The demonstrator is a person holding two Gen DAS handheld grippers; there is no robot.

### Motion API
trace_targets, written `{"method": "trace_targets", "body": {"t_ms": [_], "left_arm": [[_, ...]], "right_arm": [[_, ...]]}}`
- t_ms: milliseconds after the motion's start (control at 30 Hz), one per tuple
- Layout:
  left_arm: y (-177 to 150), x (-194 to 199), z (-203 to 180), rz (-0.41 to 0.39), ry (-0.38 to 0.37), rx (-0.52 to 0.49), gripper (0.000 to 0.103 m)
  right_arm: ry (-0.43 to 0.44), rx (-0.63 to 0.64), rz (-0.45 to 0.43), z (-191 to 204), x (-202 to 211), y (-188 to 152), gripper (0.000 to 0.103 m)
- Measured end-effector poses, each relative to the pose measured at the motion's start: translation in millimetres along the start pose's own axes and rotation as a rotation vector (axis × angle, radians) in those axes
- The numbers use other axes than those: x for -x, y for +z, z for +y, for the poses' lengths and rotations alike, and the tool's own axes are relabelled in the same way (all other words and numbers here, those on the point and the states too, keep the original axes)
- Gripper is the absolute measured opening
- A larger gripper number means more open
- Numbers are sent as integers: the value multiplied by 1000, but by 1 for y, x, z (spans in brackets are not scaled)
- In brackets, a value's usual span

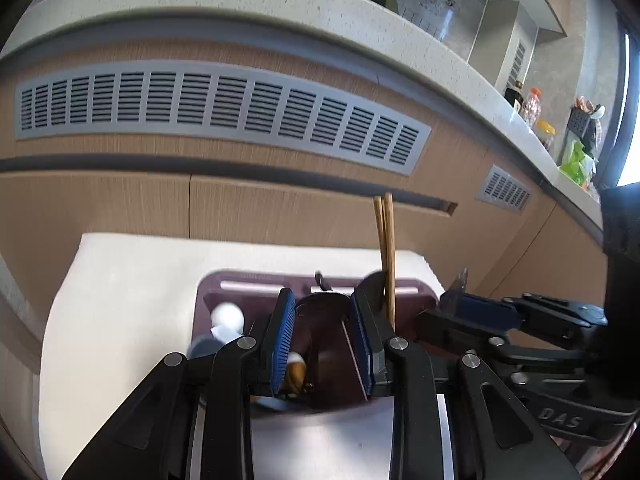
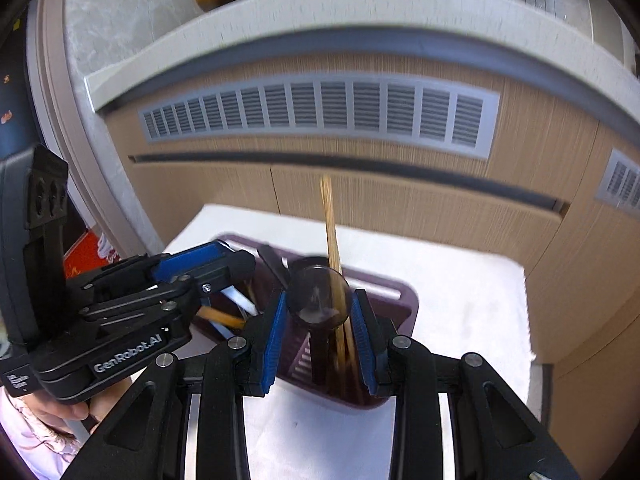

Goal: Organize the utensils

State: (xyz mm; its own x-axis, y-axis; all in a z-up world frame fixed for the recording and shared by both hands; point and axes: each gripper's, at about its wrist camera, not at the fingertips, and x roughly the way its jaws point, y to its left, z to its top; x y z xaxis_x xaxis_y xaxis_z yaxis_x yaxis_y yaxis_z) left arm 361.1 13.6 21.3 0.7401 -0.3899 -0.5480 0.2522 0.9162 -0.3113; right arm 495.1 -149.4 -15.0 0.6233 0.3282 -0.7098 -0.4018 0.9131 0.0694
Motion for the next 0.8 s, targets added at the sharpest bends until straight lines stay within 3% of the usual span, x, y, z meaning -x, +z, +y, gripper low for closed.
{"method": "trace_targets", "body": {"t_ms": [133, 233, 300, 333, 433, 500, 567, 800], "left_arm": [[-3, 13, 0, 11, -5, 24, 31], [0, 37, -1, -22, 8, 36, 44], [-1, 62, -5, -66, 42, 30, 53], [-1, 71, -7, -82, 58, 26, 55], [-13, 107, -18, -136, 137, -10, 67], [-28, 130, -27, -167, 192, -35, 80], [-43, 149, -37, -193, 236, -64, 87], [-112, 191, -68, -224, 359, -160, 100]], "right_arm": [[5, -13, 34, -18, -45, 18, 30], [1, -9, 15, -28, -67, 35, 34], [-6, -8, -25, -37, -73, 48, 46], [-4, -10, -51, -40, -73, 54, 60], [-13, -19, -151, -50, -67, 71, 81], [-41, -17, -212, -56, -66, 78, 86], [-66, -25, -251, -62, -71, 81, 94], [-201, -65, -321, -70, -115, 75, 103]]}}
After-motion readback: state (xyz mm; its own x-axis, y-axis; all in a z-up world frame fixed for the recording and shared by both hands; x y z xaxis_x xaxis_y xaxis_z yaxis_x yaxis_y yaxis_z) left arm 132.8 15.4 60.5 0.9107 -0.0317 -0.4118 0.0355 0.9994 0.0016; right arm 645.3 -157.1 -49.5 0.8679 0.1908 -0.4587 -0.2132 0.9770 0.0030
